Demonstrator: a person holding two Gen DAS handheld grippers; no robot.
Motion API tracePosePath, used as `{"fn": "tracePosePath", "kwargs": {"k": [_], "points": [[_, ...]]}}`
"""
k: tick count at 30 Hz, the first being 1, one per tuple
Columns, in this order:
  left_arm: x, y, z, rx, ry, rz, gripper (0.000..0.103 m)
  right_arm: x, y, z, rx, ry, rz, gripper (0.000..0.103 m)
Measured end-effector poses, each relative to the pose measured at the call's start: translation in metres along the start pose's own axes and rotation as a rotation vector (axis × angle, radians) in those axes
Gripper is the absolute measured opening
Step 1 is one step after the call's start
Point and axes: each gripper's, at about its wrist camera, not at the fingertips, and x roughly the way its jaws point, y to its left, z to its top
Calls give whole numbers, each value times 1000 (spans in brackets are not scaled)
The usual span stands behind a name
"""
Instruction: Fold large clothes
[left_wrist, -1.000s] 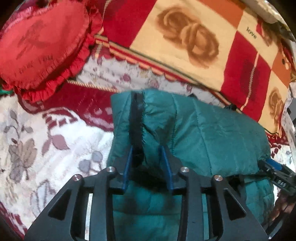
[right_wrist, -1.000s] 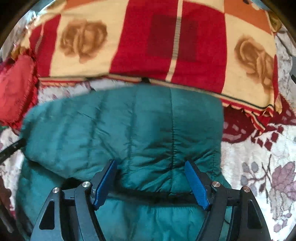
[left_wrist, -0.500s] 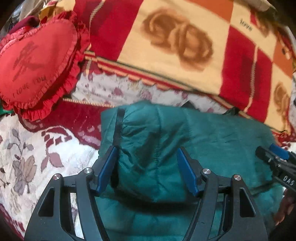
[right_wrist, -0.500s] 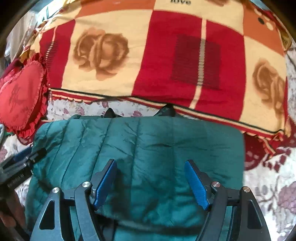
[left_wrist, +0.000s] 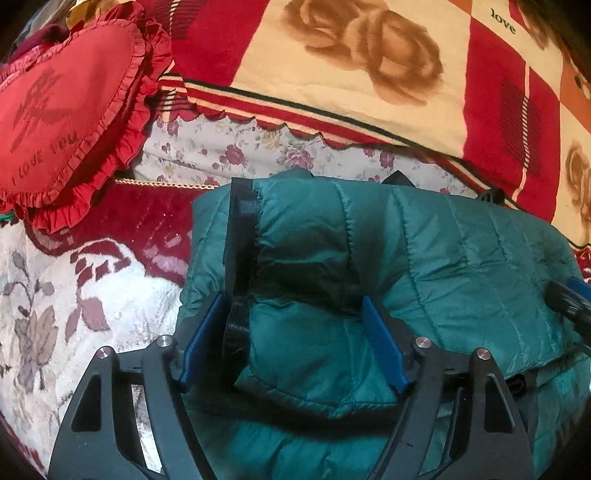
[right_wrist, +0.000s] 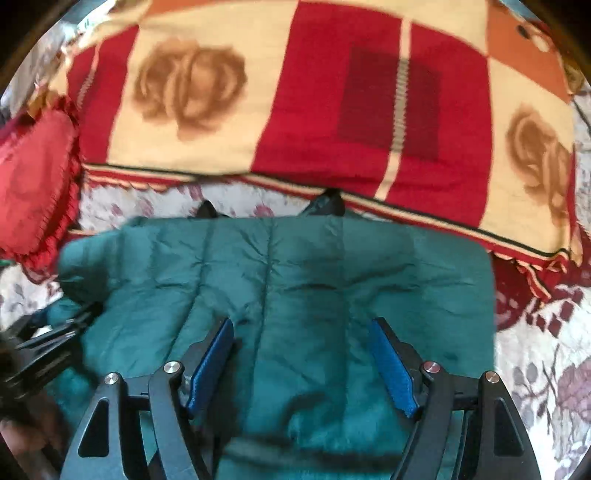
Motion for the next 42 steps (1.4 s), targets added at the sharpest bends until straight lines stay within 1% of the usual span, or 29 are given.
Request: {"fn": "tracePosePath", "kwargs": {"k": [3, 7, 9, 11, 13, 14, 16, 18, 20, 21, 23, 24, 25, 26, 27, 29, 30, 33, 37, 39, 42], "points": [[1, -1, 0, -7, -1, 1, 77, -11, 5, -8, -38, -15, 5, 73], [2, 0, -1, -15, -4, -8, 79, 10, 15, -22, -91, 35, -40, 74], [3, 1, -1, -16, -3, -12, 80, 22, 19, -28, -114, 44, -70, 75], [4, 1, -2, -15, -4, -10, 81, 22, 17, -27, -107, 50, -65, 75], [4, 1, -2, -15, -6, -10, 81, 13, 11, -22, -80, 52, -26, 74], [4, 1, -2, -17, -8, -12, 81, 6, 6, -20, -59, 39, -8, 74], [5, 2, -2, -23, -8, -21, 81, -17, -9, -17, -16, -19, -7, 74], [6, 3, -3, -29, -7, -28, 81, -31, -22, -20, 14, -59, -23, 74], [6, 4, -3, -31, -9, -31, 81, -41, -39, -23, 43, -87, -61, 74], [6, 4, -3, -31, -10, -31, 81, -40, -48, -23, 54, -80, -81, 74], [6, 4, -3, -32, -12, -31, 81, -27, -62, -24, 71, -21, -114, 74], [6, 4, -3, -31, -11, -32, 81, -14, -71, -27, 84, 36, -130, 74], [6, 4, -3, -31, -11, -33, 81, -5, -79, -30, 101, 72, -124, 74], [6, 3, -3, -29, -12, -35, 82, 6, -86, -35, 131, 102, -89, 75], [6, 2, -4, -25, -12, -35, 83, 13, -91, -39, 158, 110, -65, 76], [5, 1, -3, -18, -14, -29, 84, 13, -96, -41, 185, 106, -53, 77], [3, 1, -3, -17, -13, -29, 84, 10, -97, -40, 190, 105, -55, 77], [-12, 5, -3, -16, -5, -43, 84, -16, -94, -42, 200, 65, -65, 77], [-46, 16, -13, -18, -42, -36, 84, -62, -88, -55, 172, 4, -36, 77], [-64, 21, -21, -15, -60, -47, 84, -82, -88, -65, 164, -12, -25, 77], [-90, 30, -37, -4, -81, -47, 84, -105, -85, -84, 160, -2, 7, 77]]}}
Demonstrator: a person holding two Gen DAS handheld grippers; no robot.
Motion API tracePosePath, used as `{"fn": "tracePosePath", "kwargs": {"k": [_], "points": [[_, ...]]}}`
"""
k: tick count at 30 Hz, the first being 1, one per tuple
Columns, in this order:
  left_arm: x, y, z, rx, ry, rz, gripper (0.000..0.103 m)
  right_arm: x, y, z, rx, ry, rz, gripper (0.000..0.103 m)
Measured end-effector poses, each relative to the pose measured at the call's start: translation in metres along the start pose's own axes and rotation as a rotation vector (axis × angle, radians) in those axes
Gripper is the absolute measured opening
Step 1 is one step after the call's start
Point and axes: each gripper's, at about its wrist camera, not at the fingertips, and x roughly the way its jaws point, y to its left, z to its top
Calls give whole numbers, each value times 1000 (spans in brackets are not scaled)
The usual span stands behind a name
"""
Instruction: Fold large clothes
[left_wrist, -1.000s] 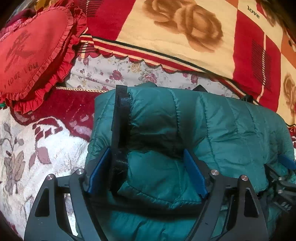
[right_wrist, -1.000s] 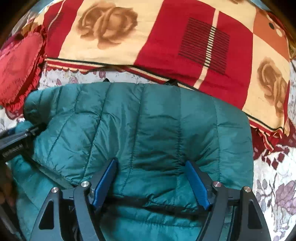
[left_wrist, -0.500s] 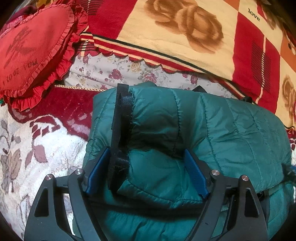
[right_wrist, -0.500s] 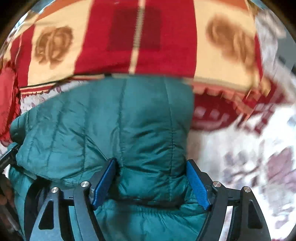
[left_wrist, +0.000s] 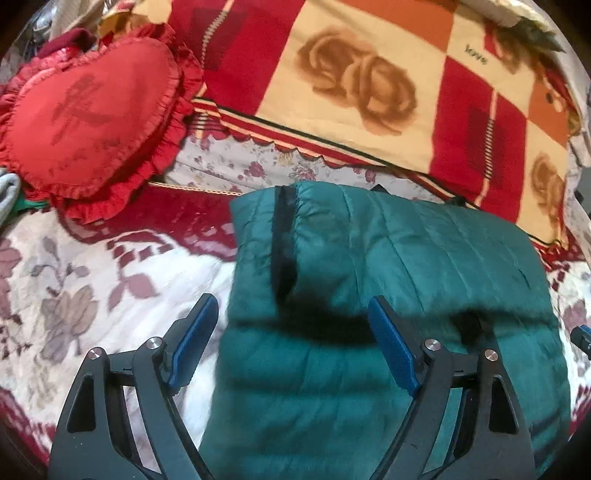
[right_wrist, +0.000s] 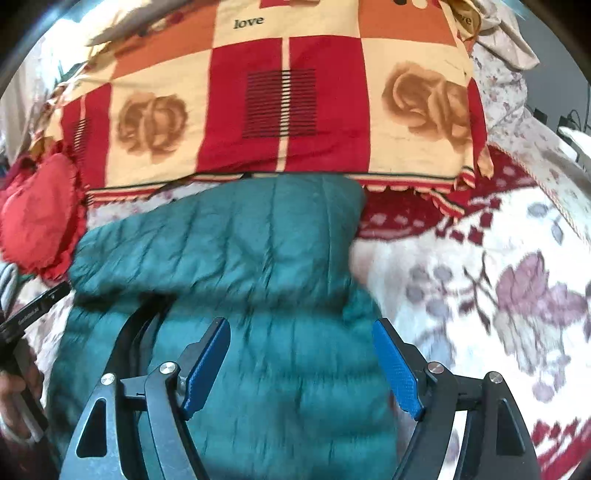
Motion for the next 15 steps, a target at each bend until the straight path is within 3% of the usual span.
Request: {"fn": "tracePosePath", "kwargs": {"k": [4, 10, 15], "points": [[-30, 10, -28, 0, -30, 25, 84, -22, 2, -32, -24, 12, 8, 77], [-56, 26, -71, -19, -14, 23, 84, -40, 6, -80, -47, 42, 6, 77], [-77, 32, -98, -5, -37, 52, 84, -51, 6, -103, -35, 42, 13, 77]]}}
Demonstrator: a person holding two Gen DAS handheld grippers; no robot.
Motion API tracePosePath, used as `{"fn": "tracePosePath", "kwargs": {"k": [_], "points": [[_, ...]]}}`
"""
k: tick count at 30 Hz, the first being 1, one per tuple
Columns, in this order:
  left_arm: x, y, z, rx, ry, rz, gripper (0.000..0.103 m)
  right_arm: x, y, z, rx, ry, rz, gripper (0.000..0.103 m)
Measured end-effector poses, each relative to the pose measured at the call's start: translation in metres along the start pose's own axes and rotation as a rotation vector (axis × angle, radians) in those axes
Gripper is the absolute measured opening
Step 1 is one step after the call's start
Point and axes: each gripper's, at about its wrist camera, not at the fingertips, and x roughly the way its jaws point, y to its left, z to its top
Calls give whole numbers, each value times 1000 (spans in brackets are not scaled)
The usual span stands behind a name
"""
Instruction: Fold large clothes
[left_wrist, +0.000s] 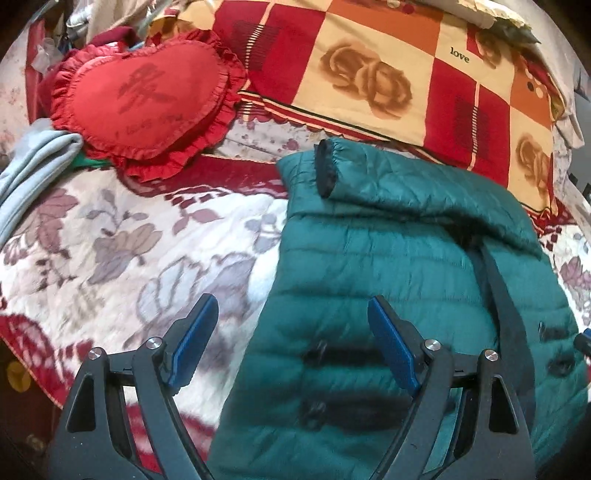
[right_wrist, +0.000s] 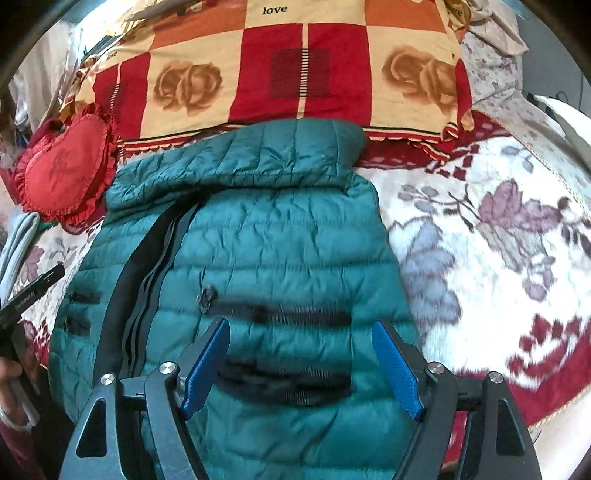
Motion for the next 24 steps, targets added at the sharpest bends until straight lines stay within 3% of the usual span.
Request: {"fn": "tracePosePath", "kwargs": {"k": [24], "points": [[-22, 29, -63, -47, 78, -19, 84, -24, -2, -54, 18, 25, -4, 82]]}}
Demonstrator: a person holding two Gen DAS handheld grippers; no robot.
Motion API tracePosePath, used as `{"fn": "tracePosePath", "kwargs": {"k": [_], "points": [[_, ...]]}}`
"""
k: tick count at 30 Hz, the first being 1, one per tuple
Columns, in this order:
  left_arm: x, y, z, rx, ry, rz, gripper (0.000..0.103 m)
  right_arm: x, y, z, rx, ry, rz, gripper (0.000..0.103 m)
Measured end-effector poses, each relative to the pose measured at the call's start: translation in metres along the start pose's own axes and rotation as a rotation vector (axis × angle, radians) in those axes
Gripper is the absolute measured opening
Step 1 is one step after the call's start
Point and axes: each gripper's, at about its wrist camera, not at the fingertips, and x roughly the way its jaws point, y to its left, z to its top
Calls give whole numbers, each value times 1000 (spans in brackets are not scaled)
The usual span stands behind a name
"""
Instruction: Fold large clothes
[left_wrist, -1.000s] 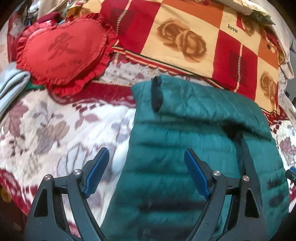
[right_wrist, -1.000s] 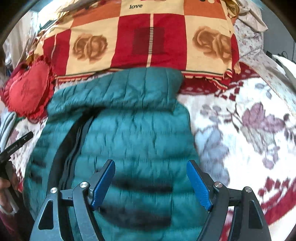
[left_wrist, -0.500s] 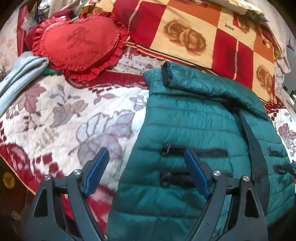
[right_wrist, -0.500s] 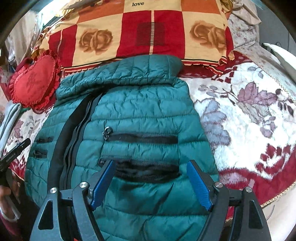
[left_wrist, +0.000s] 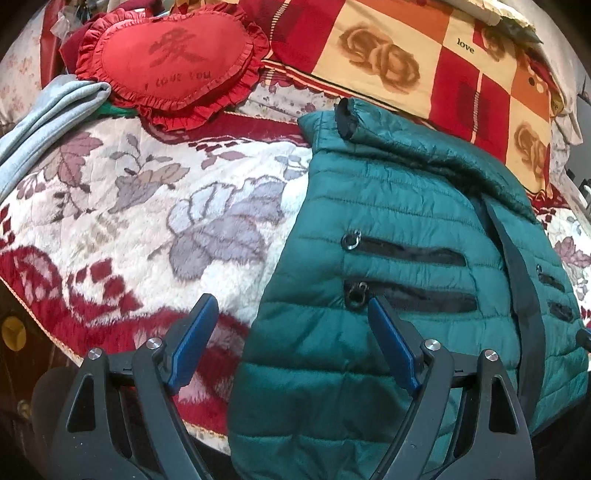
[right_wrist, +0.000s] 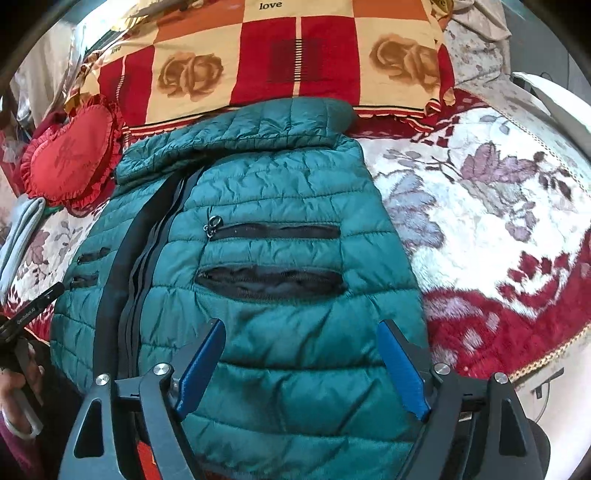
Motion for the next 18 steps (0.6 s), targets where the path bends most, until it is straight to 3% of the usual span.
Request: {"fn": "tracePosePath", "kwargs": {"k": [7, 11, 18], "points": [[-1, 10, -13, -5, 46, -35, 84, -10, -14, -13, 7, 18, -25, 84], [-1, 27, -20, -67, 93, -85, 84, -9, -27, -24, 27, 61, -36, 87], [-1, 47, -33, -121, 153, -123, 84, 0, -41, -39, 74, 135, 25, 87]]}}
